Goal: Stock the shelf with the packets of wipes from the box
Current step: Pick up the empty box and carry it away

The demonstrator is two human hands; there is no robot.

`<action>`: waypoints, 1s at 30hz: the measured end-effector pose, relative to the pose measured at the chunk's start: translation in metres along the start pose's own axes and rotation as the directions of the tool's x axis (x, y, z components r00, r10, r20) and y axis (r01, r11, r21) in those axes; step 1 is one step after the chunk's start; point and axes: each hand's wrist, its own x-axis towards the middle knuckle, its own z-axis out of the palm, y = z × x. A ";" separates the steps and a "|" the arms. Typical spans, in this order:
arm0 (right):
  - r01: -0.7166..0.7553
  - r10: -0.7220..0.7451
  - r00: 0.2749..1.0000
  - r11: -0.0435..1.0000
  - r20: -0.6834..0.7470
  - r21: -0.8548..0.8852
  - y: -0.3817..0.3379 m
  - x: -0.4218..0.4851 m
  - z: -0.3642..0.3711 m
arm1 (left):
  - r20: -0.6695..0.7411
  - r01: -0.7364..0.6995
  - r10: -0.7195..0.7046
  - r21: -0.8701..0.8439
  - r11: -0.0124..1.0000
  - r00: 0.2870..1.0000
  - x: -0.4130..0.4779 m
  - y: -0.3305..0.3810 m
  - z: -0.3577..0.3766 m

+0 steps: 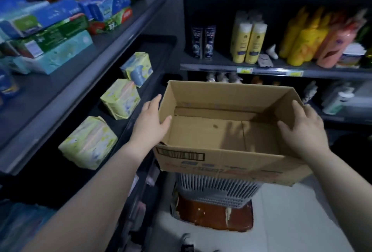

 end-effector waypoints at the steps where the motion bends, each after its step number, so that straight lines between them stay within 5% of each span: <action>1: -0.040 0.040 0.999 0.999 -0.002 -0.007 0.006 0.005 0.000 | 0.026 0.013 -0.013 -0.015 1.000 1.000 0.009 -0.003 0.003; 7: -0.241 0.237 0.965 0.970 0.110 0.027 0.021 0.028 -0.002 | 0.203 0.125 -0.085 -0.191 0.974 0.976 0.039 -0.019 0.018; 13: -0.287 0.289 0.950 0.957 0.116 -0.038 0.022 0.029 -0.005 | 0.267 0.169 -0.076 -0.344 0.924 0.961 0.051 -0.026 0.027; 24: -0.419 0.422 0.906 0.904 -0.026 0.083 0.069 -0.037 -0.038 | 0.292 0.015 0.136 -0.461 0.887 0.947 0.079 0.023 0.052; 30: -0.541 0.557 0.825 0.828 -0.098 0.145 0.134 -0.101 -0.062 | 0.371 -0.084 0.284 -0.470 0.879 0.884 0.062 0.092 0.086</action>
